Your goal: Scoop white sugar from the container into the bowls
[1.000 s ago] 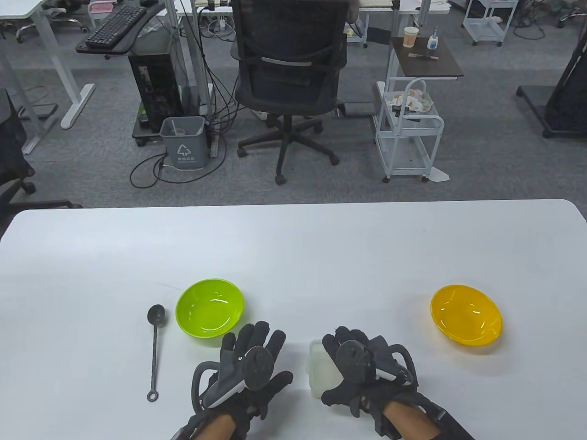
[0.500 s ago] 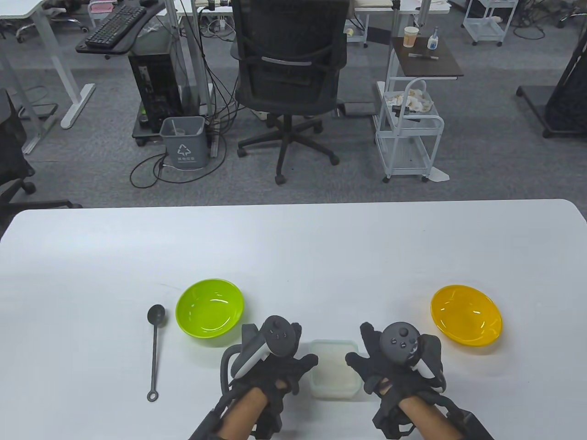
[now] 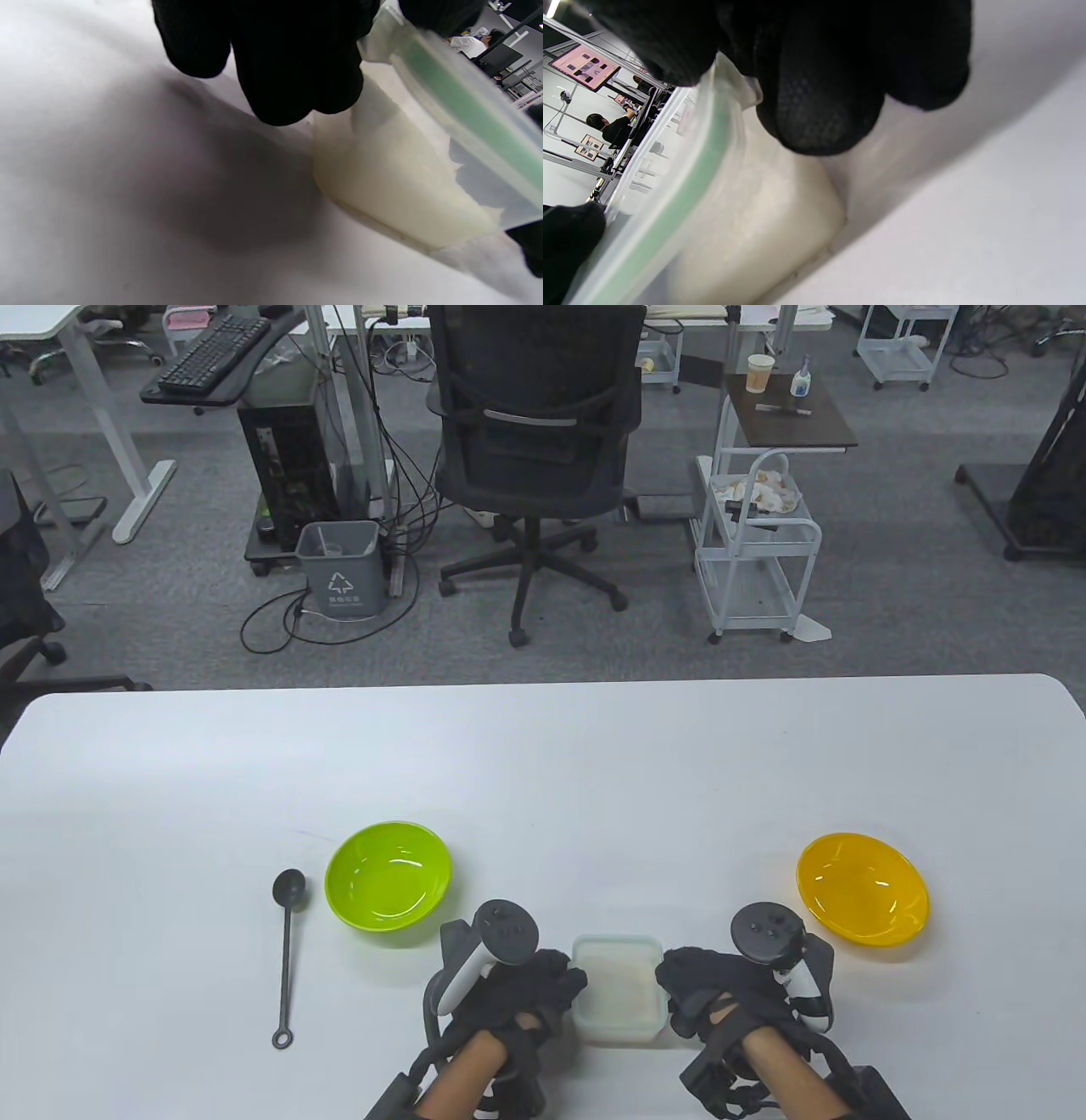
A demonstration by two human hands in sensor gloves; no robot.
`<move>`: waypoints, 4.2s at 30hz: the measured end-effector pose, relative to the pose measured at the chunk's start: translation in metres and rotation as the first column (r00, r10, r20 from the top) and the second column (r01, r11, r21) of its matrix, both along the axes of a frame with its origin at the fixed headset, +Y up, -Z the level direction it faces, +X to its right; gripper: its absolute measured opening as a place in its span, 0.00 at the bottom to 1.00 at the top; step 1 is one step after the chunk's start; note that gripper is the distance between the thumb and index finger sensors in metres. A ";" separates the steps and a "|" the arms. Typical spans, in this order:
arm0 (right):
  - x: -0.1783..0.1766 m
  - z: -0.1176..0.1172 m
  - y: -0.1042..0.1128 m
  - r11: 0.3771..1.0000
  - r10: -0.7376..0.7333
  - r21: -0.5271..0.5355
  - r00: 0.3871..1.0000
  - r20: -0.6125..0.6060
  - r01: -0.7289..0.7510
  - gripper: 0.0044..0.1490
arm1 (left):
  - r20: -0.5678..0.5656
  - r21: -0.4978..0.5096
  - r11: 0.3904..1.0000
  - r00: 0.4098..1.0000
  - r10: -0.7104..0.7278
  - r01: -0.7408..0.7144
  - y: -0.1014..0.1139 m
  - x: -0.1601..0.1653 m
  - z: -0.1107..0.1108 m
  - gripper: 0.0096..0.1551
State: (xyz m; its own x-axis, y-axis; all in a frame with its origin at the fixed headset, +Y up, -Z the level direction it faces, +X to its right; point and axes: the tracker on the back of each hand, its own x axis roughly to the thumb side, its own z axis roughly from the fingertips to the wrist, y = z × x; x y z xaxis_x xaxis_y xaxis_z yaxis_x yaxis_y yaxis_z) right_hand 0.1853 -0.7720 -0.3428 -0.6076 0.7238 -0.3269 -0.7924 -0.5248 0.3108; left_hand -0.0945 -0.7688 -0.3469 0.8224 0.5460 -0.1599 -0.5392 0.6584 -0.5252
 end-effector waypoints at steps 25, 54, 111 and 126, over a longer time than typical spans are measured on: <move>-0.009 0.010 0.011 0.953 0.210 0.213 0.977 0.045 -0.214 0.30 | -0.031 0.066 0.995 0.997 -0.076 0.078 0.005 -0.003 0.000 0.30; 0.039 0.039 0.057 0.317 0.829 0.669 0.539 0.150 -0.673 0.54 | 0.403 0.332 0.864 0.771 -0.493 0.379 0.037 0.068 0.015 0.66; 0.054 0.040 0.045 0.419 0.759 0.618 0.630 0.163 -0.665 0.53 | 0.192 0.347 0.858 0.866 -0.461 0.380 0.013 -0.059 0.005 0.63; 0.052 0.040 0.044 0.424 0.763 0.618 0.628 0.150 -0.662 0.53 | 0.243 0.253 0.853 0.823 -0.514 0.457 -0.026 -0.063 0.003 0.63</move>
